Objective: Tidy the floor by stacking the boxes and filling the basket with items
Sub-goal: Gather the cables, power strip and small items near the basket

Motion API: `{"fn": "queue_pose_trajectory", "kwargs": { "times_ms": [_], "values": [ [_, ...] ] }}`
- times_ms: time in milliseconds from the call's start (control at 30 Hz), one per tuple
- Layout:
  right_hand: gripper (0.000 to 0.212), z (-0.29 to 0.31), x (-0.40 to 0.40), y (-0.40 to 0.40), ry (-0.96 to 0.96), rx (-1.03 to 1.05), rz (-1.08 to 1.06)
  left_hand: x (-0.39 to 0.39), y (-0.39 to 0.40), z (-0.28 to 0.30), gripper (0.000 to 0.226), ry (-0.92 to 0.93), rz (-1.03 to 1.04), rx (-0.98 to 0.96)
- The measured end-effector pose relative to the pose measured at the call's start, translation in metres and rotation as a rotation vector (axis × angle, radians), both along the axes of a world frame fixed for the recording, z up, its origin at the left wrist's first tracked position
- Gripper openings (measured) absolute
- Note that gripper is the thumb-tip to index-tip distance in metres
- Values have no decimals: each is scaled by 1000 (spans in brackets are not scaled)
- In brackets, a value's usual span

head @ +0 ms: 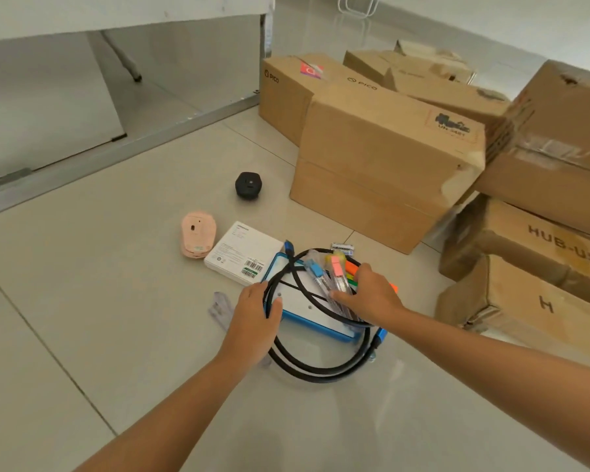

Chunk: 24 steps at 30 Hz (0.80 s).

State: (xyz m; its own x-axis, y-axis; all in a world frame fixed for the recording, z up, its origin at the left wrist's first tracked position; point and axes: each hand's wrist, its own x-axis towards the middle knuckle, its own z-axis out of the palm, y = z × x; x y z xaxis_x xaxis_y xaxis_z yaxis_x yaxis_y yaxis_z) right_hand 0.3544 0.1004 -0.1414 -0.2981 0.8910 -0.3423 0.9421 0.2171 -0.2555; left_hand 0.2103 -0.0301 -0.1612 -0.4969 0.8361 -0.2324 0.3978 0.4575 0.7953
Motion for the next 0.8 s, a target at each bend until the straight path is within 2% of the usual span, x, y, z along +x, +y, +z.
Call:
{"fn": "queue_pose_trajectory", "kwargs": {
  "times_ms": [100, 200, 300, 433, 533, 667, 800],
  "values": [
    [44, 2, -3, 2, -30, -48, 15, 2, -1, 4, 48, -19, 17, -4],
    [46, 6, -6, 0, -71, -117, 31, 4, -5, 5, 49, -20, 10, -16],
    [37, 10, -7, 0, -79, -158, 50, 4, -10, 6, 47, -17, -3, -20],
    [34, 16, -10, 0, 137, -265, -24, 3, -15, 11, 41, 4, -3, 5],
    [30, 15, -11, -1, 288, -294, -205, -6, -18, 5, 30, -11, 84, 1],
    [31, 10, -13, -6, 370, -160, -321, -19, -25, -4, 19, -49, 341, -145],
    [34, 1, -15, -13, 494, -117, -343, -23, -31, -13, 23, -74, 376, -242]
  ]
}}
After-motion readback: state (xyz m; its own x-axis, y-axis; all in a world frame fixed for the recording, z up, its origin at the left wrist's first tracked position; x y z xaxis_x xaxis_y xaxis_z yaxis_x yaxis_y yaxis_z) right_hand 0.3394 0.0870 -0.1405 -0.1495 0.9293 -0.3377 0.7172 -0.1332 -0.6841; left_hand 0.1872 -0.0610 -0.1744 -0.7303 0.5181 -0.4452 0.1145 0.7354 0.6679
